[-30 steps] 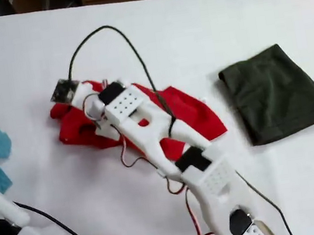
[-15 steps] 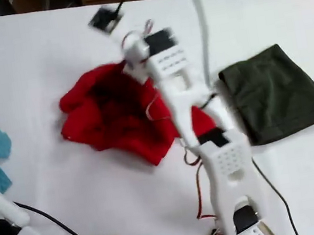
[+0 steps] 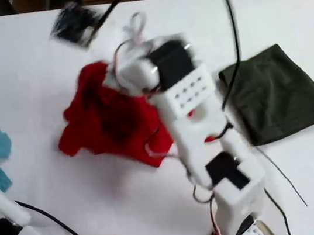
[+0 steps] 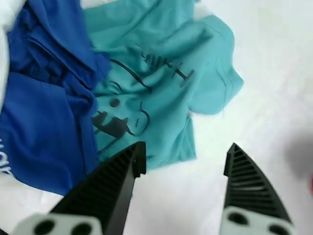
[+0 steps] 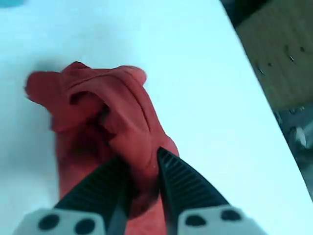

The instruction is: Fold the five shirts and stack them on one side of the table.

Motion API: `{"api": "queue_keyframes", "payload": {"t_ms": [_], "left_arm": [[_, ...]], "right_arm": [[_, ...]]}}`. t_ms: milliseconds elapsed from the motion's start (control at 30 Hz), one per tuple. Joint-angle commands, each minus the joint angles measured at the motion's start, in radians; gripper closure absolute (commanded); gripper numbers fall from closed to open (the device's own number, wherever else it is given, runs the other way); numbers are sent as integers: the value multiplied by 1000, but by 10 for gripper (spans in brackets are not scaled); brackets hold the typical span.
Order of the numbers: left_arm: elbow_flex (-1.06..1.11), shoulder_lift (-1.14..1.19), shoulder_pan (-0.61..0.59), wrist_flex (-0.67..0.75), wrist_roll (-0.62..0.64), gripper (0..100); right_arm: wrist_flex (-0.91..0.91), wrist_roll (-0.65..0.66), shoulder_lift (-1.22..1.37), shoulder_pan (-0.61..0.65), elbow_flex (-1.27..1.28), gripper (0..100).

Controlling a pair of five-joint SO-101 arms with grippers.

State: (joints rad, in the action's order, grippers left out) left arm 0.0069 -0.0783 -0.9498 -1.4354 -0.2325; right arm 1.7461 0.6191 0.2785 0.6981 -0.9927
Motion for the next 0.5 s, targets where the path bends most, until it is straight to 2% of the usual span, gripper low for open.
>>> {"api": "queue_keyframes", "payload": {"t_ms": [0,133,267,467], "left_arm": [[33,-12,61,-31,-2,725],[77,-8,86,-15,-3,725],[76,-8,81,32,-3,725],[31,-8,75,40,-5,725]], "right_arm": [[-61,-12,-41,44,17,978],[-143,-6,-12,-58,15,978],[-145,0,-2,-260,23,978],[-143,120,44,-492,78,978]]}}
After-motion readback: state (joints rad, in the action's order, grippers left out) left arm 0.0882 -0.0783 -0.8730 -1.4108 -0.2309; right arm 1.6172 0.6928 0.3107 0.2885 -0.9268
